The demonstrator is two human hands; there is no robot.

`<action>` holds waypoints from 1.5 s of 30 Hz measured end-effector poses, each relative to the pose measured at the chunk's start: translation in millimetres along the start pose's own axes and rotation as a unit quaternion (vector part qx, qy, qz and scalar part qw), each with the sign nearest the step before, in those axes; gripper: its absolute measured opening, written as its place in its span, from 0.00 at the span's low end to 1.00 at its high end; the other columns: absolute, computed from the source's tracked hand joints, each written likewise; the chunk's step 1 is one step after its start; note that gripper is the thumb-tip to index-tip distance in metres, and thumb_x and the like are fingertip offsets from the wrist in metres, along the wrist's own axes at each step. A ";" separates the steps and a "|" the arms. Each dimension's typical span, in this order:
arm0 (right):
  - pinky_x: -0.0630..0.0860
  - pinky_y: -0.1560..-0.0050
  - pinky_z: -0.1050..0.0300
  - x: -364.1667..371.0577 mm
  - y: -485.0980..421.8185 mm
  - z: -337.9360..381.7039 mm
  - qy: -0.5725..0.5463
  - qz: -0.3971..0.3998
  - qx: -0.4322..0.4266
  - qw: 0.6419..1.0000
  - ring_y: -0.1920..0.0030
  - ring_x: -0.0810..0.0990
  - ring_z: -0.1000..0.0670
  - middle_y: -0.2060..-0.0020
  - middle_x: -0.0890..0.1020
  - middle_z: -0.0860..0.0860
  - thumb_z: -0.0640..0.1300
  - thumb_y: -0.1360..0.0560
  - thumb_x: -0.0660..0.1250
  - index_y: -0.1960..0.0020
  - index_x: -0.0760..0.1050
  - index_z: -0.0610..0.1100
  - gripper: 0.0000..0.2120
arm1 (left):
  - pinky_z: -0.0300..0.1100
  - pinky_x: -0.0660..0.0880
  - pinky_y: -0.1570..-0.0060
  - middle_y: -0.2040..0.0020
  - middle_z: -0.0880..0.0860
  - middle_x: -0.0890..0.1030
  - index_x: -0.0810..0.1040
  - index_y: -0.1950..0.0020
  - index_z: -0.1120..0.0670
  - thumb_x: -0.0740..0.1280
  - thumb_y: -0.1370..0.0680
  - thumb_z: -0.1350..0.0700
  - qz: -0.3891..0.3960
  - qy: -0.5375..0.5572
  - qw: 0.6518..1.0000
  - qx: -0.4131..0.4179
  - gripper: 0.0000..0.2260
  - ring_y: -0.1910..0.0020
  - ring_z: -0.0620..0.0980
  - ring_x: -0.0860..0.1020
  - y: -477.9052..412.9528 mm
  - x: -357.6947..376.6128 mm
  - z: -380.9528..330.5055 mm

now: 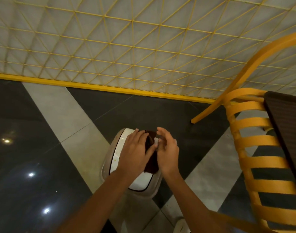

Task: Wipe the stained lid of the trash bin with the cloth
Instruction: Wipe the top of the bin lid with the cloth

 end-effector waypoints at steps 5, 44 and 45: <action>0.64 0.41 0.64 7.9 -0.5 -22.3 0.005 -0.081 0.035 0.996 0.40 0.68 0.52 0.48 0.75 0.53 0.38 0.22 0.56 0.48 0.75 0.49 0.11 | 0.43 0.49 0.26 0.26 0.52 0.60 0.57 0.27 0.54 0.55 0.21 0.43 0.029 -0.047 0.998 0.000 0.26 0.25 0.49 0.53 -1.5 7.7 -2.7; 0.70 0.36 0.54 22.6 13.2 -32.8 0.027 -0.185 0.060 0.981 0.42 0.73 0.52 0.43 0.75 0.48 0.47 0.23 0.59 0.42 0.75 0.44 0.13 | 0.44 0.65 0.37 0.36 0.54 0.73 0.70 0.35 0.57 0.57 0.20 0.51 0.096 -0.235 0.967 -0.023 0.16 0.37 0.53 0.68 -56.9 6.2 6.7; 0.70 0.36 0.54 22.9 12.9 -33.1 0.029 -0.186 0.060 0.980 0.42 0.73 0.52 0.43 0.75 0.48 0.46 0.23 0.59 0.42 0.75 0.43 0.13 | 0.43 0.65 0.38 0.36 0.54 0.73 0.70 0.36 0.57 0.57 0.20 0.51 0.096 -0.238 0.966 -0.028 0.16 0.38 0.53 0.68 -57.3 7.0 4.4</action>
Point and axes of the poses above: each hand's wrist, its own y-axis away from the middle knuckle, its own x-axis out of the palm, z = x × y, the point moved 5 cm from there along -y, towards the middle knuckle
